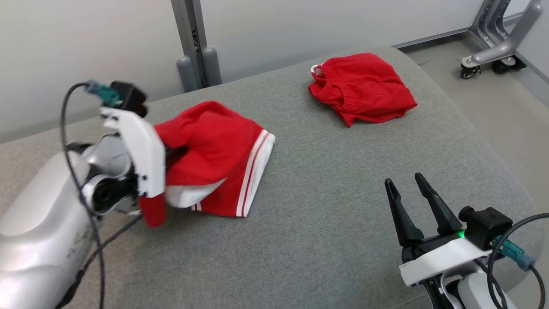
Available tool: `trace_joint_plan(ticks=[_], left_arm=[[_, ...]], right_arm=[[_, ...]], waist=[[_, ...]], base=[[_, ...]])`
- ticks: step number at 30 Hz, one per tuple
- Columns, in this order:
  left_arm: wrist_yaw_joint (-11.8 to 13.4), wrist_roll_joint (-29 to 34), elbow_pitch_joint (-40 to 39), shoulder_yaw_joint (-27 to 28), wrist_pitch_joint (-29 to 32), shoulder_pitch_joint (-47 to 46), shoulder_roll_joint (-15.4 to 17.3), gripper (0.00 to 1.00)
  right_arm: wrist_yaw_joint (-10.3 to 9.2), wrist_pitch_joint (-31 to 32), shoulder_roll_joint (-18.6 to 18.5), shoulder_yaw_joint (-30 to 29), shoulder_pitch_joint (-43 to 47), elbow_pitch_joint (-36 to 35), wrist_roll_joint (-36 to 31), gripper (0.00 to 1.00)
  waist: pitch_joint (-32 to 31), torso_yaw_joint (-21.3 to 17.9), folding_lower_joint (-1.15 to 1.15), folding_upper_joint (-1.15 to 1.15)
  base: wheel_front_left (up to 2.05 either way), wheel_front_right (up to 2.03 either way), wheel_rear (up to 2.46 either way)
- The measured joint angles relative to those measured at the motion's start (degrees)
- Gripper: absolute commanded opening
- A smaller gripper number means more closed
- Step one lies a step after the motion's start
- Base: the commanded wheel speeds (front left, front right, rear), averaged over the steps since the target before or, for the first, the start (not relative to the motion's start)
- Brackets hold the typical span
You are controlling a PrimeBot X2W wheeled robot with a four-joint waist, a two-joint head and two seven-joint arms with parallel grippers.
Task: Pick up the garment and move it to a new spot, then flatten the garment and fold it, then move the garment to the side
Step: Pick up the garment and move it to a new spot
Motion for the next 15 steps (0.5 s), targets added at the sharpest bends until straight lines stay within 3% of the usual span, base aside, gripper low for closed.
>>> trace_joint_plan(ticks=[3,4,5,6,15], left_arm=[[0.36,0.47,5.35,0.78,-0.92,0.74,2.85,0.0],[0.35,0.7,6.46,0.83,-1.3,0.74,3.41,0.07],[0.35,1.12,7.39,0.8,-1.94,0.74,3.87,0.81],[0.33,1.55,8.21,0.74,-2.57,0.74,4.24,1.0],[-0.09,0.43,9.96,0.74,-7.1,0.6,4.55,1.0]], right_arm=[[0.0,0.0,0.18,-0.34,-0.09,-0.36,-0.01,1.0],[0.0,-0.01,0.18,-0.47,-0.14,-0.4,-0.02,1.0],[0.0,-0.01,0.18,-0.49,-0.2,-0.36,-0.03,1.0],[0.0,-0.01,0.21,-0.47,-0.32,-0.32,-0.08,1.0],[0.0,-0.01,-0.12,-0.48,-0.65,-0.05,-0.33,1.0]], waist=[[0.88,0.78,0.0,0.0],[1.07,1.07,0.0,0.0],[1.24,1.39,0.0,0.0],[1.39,1.69,0.0,0.0],[1.11,4.98,0.0,0.0]], base=[[0.0,0.0,0.0],[0.0,0.0,0.0],[0.0,0.0,0.0],[0.0,0.0,0.0],[0.0,0.0,0.0]])
